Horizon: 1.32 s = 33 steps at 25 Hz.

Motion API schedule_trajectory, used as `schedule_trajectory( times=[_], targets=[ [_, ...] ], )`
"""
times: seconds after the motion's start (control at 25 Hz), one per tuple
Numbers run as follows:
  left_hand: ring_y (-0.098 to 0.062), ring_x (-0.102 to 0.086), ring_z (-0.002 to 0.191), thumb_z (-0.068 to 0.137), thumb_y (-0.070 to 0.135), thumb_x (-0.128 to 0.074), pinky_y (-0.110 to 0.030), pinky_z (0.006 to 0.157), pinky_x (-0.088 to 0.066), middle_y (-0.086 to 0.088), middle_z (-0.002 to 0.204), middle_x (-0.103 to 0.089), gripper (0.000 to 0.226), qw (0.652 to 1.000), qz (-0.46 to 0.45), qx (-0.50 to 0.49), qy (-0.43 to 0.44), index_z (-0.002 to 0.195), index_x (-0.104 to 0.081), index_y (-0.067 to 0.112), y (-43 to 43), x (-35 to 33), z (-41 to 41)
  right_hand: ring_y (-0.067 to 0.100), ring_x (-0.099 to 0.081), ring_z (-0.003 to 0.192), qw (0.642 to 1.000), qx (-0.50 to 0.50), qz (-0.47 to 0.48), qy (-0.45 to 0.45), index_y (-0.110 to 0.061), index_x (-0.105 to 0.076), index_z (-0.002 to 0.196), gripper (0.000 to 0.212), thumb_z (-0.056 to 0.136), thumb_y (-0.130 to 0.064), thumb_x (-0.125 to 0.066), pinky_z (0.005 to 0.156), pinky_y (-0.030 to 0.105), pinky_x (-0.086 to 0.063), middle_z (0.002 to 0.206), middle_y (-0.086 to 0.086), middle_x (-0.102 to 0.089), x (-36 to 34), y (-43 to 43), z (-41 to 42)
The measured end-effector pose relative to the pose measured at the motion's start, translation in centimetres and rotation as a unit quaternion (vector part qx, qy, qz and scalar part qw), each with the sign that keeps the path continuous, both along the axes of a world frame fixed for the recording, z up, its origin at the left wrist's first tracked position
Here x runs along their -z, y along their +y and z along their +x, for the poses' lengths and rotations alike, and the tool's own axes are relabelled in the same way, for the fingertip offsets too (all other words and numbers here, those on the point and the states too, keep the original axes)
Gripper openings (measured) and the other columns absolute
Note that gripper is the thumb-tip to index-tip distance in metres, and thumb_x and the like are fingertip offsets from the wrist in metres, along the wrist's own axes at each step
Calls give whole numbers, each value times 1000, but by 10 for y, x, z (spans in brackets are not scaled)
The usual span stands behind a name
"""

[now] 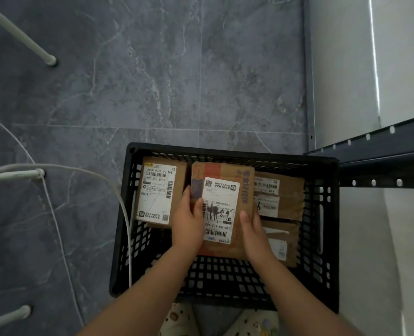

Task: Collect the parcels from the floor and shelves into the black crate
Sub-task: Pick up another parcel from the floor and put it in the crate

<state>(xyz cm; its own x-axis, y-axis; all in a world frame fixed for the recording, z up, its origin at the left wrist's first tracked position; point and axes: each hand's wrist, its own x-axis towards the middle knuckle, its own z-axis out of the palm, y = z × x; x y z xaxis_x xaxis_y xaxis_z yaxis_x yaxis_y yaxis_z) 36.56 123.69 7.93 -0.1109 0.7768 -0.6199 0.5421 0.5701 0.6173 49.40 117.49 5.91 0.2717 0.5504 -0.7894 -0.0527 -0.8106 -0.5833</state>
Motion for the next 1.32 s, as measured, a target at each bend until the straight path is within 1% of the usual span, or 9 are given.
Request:
schedule_trajectory(
  times=[0.2, 0.28, 0.4, 0.56, 0.8, 0.96, 1.08, 1.16, 1.32],
  targets=[
    [-16, -37, 134, 94, 19, -49, -29, 112, -30, -4, 145, -42, 52, 997, 47, 36, 54, 144, -34, 14, -8, -24, -2, 19, -33, 136, 998, -17, -15, -54, -36, -5, 148, 59, 96, -46, -32, 108, 35, -31, 154, -4, -27, -17, 10, -4],
    [-14, -35, 135, 94, 21, -49, -32, 112, -31, -3, 147, -39, 55, 999, 38, 28, 22, 145, -31, 15, -9, -47, 4, 19, -22, 143, 997, 3, -5, -74, -36, -4, 149, 60, 97, -44, -33, 113, 38, -24, 157, -5, -16, -41, 17, -1],
    [-14, -37, 133, 93, 30, -49, -37, 110, -34, 0, 148, -37, 59, 999, 15, 14, -46, 147, -25, 22, 1, -102, 27, 16, -20, 143, 995, 19, 47, -89, -34, -7, 149, 58, 98, -37, -36, 112, 32, -20, 158, -3, -16, -102, 35, 5],
    [-12, -24, 140, 91, 39, -52, -27, 107, -26, 6, 155, -22, 69, 982, -23, -17, -185, 149, -15, 28, 43, -210, 57, 16, -25, 141, 992, 25, 96, -77, -31, -11, 149, 59, 98, -27, -41, 104, 26, -24, 156, -2, -21, -206, 69, 27],
    [-15, -20, 142, 94, 44, -45, -22, 98, -23, 4, 157, -15, 69, 959, 9, 8, -284, 150, -9, 26, 100, -447, 42, 19, -36, 135, 981, 11, 179, -78, -24, -21, 147, 59, 95, -23, -49, 109, 35, -31, 150, 3, -35, -434, 93, 61],
    [-11, -17, 142, 93, 41, -47, -25, 110, -15, 3, 158, -14, 70, 955, 118, 103, -251, 150, -9, 24, 110, -593, 9, 20, -33, 137, 967, -35, 240, -79, -18, -19, 149, 62, 95, -18, -50, 100, 25, -30, 152, 7, -31, -575, 93, 84],
    [-12, -18, 143, 91, 41, -52, -26, 111, -17, 1, 157, -16, 76, 948, 203, 86, -229, 150, -8, 21, 102, -685, -6, 20, -31, 139, 945, -52, 311, -83, -14, -17, 148, 64, 94, -15, -51, 96, 20, -29, 153, 11, -28, -669, 93, 88],
    [-14, -20, 142, 89, 39, -55, -22, 104, -21, 0, 157, -16, 78, 938, 246, 76, -232, 150, -10, 18, 95, -726, -9, 20, -31, 139, 927, -70, 358, -90, -12, -18, 148, 64, 94, -15, -52, 93, 17, -29, 152, 11, -29, -716, 96, 83],
    [-18, -21, 143, 87, 33, -62, -33, 115, -23, -4, 157, -17, 82, 908, 330, 106, -233, 150, -12, 16, 80, -790, -7, 18, -32, 138, 881, -77, 455, -104, -16, -21, 147, 67, 91, -16, -57, 97, 20, -30, 151, 7, -31, -797, 87, 73]
  ],
)
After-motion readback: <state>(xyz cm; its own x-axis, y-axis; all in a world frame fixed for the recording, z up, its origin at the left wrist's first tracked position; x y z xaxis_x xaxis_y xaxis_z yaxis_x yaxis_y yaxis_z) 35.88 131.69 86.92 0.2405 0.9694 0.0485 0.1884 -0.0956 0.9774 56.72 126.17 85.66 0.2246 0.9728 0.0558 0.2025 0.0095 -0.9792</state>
